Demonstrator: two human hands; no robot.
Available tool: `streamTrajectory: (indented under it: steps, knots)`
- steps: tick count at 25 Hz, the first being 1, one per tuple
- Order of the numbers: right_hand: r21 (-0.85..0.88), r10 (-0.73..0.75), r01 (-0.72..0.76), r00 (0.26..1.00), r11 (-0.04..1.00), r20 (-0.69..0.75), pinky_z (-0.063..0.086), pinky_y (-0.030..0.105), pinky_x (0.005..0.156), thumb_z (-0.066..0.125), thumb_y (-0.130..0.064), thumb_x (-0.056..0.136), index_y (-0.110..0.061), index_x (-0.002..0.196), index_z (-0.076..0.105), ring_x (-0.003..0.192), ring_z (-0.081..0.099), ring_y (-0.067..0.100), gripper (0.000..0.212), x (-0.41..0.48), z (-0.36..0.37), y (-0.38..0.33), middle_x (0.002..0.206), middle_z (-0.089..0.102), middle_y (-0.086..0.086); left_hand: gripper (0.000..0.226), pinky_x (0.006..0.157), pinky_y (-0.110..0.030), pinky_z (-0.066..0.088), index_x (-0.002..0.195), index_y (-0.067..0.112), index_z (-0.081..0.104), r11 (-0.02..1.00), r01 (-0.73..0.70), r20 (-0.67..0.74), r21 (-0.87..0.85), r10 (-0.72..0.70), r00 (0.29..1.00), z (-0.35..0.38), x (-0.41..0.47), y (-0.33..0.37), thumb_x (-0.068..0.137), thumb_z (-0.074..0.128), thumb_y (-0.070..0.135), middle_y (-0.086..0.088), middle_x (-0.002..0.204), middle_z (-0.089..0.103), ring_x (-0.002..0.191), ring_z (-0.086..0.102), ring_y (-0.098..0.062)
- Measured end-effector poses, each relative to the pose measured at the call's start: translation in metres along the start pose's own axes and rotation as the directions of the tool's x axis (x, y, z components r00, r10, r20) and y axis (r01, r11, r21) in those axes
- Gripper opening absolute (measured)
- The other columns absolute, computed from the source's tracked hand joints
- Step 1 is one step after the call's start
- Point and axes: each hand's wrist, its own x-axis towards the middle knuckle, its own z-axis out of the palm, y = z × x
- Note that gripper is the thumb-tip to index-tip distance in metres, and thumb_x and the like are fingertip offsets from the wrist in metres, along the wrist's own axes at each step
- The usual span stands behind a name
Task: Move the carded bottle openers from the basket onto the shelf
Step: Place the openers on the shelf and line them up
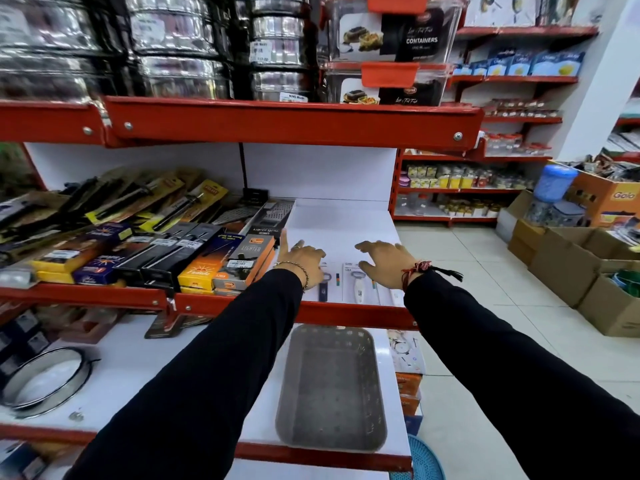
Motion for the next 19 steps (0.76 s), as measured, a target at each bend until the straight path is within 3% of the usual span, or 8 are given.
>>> streamTrajectory:
  steps: [3,7,10,13,15,18,19]
  knots:
    - [0.065,-0.051,0.046,0.996,0.997,0.069,0.008,0.055,0.122,0.043,-0.040,0.098,-0.030,0.148,0.036,0.151,0.020,0.025,0.052,0.002,0.007,-0.024,0.158,0.037,-0.001,0.051,0.108,-0.071,-0.024,0.145,0.033,0.043,0.993,0.081,0.047,0.091,-0.086,0.995,0.004,-0.013,-0.021,0.095,0.037,0.031,0.001,0.152,0.046,0.154,0.016,-0.028]
    - [0.078,-0.082,0.070,0.981,0.995,0.174,-0.003,0.060,0.120,0.046,-0.045,0.096,-0.040,0.146,0.036,0.153,0.011,0.029,0.052,0.009,0.021,-0.044,0.160,0.032,-0.008,0.058,0.113,-0.064,-0.026,0.146,0.041,0.040,0.994,0.109,0.106,0.004,-0.108,0.988,0.019,-0.024,-0.047,0.090,0.041,0.026,0.001,0.152,0.048,0.153,0.018,-0.031]
    - [0.010,-0.047,0.046,0.965,0.999,0.258,-0.009,0.064,0.117,0.045,-0.044,0.094,-0.048,0.145,0.035,0.153,0.006,0.032,0.052,0.011,0.031,-0.045,0.161,0.029,-0.012,0.056,0.093,-0.059,-0.045,0.146,0.047,0.036,0.993,0.118,0.073,0.016,-0.119,0.990,0.024,-0.029,-0.051,0.091,0.036,0.035,-0.002,0.143,0.057,0.153,0.016,-0.034]
    - [-0.015,-0.050,0.056,0.959,0.998,0.280,-0.012,0.067,0.114,0.042,-0.050,0.092,-0.053,0.144,0.034,0.153,0.007,0.033,0.052,0.016,0.040,-0.049,0.160,0.031,-0.013,0.053,0.103,-0.065,-0.036,0.145,0.047,0.039,0.994,0.106,0.057,0.034,-0.108,0.993,0.024,-0.029,-0.051,0.093,0.032,0.037,-0.003,0.128,0.066,0.148,0.029,-0.034]
    - [0.037,-0.036,0.028,0.969,0.999,0.243,-0.013,0.063,0.115,0.042,-0.052,0.089,-0.059,0.136,0.040,0.152,0.010,0.033,0.048,0.018,0.047,-0.045,0.159,0.034,-0.011,0.051,0.106,-0.066,-0.032,0.144,0.046,0.042,0.993,0.102,0.024,0.061,-0.103,0.994,0.024,-0.029,-0.049,0.094,0.031,0.039,-0.004,0.125,0.066,0.146,0.031,-0.033]
    - [0.278,-0.062,-0.007,0.969,0.960,0.238,-0.013,0.035,0.122,0.027,-0.051,0.085,-0.070,0.110,0.055,0.153,0.005,0.032,0.042,0.018,0.052,-0.038,0.164,0.021,0.007,0.050,0.103,-0.069,-0.032,0.142,0.047,0.043,0.988,0.093,-0.005,0.126,-0.093,0.996,0.026,-0.030,-0.044,0.094,0.028,0.040,-0.005,0.130,0.062,0.147,0.029,-0.032]
    - [0.229,-0.073,0.015,0.966,0.973,0.247,-0.013,0.042,0.121,0.029,-0.052,0.087,-0.066,0.119,0.053,0.153,0.005,0.032,0.042,0.020,0.053,-0.036,0.164,0.022,0.004,0.050,0.103,-0.070,-0.032,0.142,0.047,0.043,0.986,0.096,-0.011,0.139,-0.095,0.995,0.026,-0.030,-0.044,0.094,0.028,0.040,-0.005,0.132,0.061,0.147,0.029,-0.032]
